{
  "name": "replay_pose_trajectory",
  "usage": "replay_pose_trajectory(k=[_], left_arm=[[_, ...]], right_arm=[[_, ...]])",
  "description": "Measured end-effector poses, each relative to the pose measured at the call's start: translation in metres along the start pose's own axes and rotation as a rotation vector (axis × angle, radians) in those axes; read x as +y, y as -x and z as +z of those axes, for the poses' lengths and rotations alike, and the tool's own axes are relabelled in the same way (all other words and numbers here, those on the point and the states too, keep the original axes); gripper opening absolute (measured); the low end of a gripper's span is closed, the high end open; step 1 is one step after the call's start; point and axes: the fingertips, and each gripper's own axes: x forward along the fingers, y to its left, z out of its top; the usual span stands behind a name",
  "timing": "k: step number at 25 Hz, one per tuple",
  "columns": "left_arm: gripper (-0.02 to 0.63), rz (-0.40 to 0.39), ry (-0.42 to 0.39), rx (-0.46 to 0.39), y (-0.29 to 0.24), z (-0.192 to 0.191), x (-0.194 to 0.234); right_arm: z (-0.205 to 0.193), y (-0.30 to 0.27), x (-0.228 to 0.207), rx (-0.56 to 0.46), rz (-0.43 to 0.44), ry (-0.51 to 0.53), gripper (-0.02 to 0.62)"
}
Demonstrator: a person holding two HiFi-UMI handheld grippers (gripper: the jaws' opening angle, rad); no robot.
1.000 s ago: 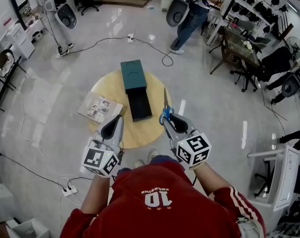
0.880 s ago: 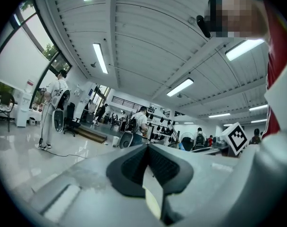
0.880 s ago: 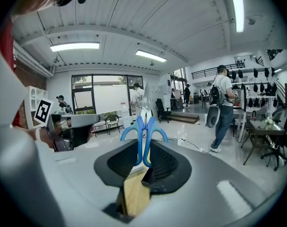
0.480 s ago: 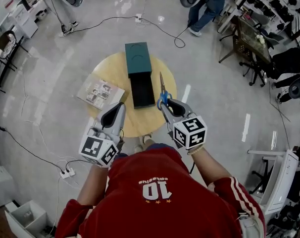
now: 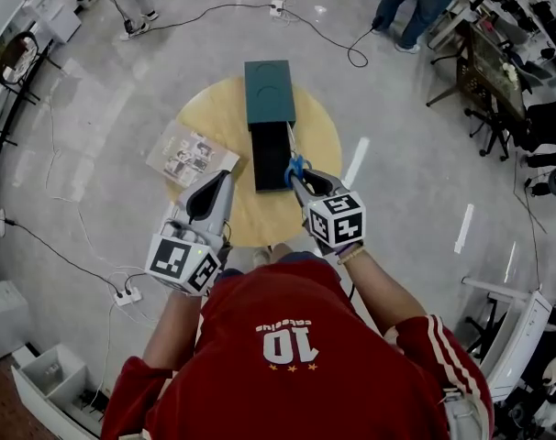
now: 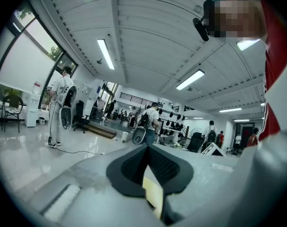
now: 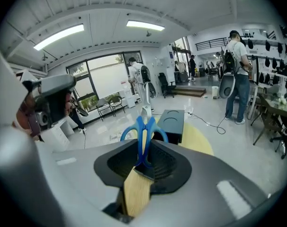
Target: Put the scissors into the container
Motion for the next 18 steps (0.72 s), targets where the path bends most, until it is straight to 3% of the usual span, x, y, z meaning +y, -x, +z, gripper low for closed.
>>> replay_pose_trajectory(k=[18], left_arm=[[0.002,0.026,-0.004,0.033,-0.046,-0.027,0.036]], right_arm=[[-0.079,-0.118,-0.043,0.259,-0.002,-0.101,0.084]])
